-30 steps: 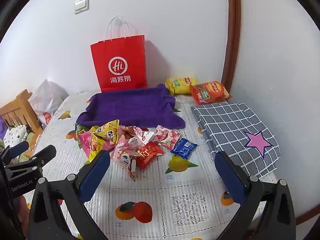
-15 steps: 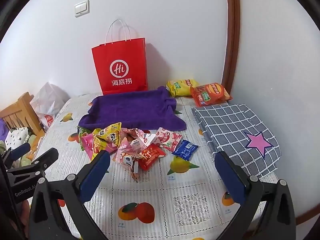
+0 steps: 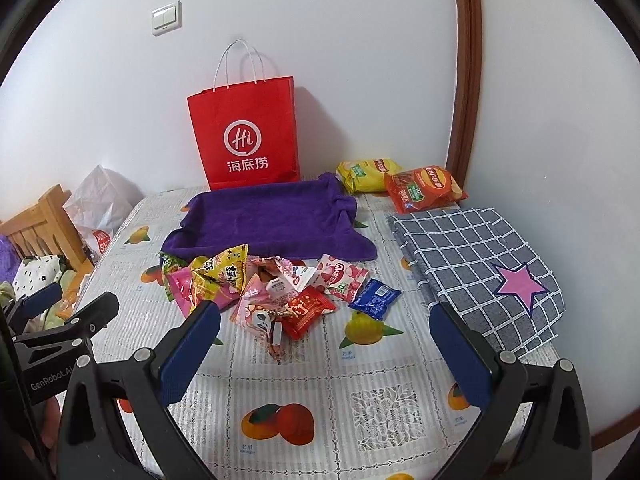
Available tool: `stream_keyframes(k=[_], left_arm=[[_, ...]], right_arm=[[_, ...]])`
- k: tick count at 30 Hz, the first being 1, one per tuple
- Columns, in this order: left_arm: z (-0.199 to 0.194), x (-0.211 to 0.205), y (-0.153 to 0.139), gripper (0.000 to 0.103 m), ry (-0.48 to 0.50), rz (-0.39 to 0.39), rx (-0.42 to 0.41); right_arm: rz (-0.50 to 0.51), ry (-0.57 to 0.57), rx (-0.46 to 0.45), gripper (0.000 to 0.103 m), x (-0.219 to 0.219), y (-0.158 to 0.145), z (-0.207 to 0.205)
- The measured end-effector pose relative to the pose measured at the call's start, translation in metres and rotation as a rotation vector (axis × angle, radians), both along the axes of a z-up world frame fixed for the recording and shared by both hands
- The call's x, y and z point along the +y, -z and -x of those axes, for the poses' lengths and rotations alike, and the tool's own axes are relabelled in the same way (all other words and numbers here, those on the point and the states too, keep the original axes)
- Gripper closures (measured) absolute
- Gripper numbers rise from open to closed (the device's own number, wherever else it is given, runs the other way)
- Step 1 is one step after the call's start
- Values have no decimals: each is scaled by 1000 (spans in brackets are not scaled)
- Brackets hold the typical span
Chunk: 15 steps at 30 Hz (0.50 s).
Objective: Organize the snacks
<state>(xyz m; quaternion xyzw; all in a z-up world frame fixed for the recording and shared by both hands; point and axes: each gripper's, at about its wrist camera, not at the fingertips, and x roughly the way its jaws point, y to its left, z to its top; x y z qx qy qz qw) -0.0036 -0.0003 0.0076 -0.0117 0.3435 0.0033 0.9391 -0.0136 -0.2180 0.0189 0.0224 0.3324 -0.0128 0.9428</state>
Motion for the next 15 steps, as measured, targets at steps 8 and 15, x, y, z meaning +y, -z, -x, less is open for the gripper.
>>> stream_keyframes(k=[8,15], left_arm=[[5,-3,-3,0,7,-1,-11],[6,-3,-4,0,8,3,-14]], right_arm=[[-8,5,-2,0,-1,-1,2],[-7,8,-5,0,0,-2,5]])
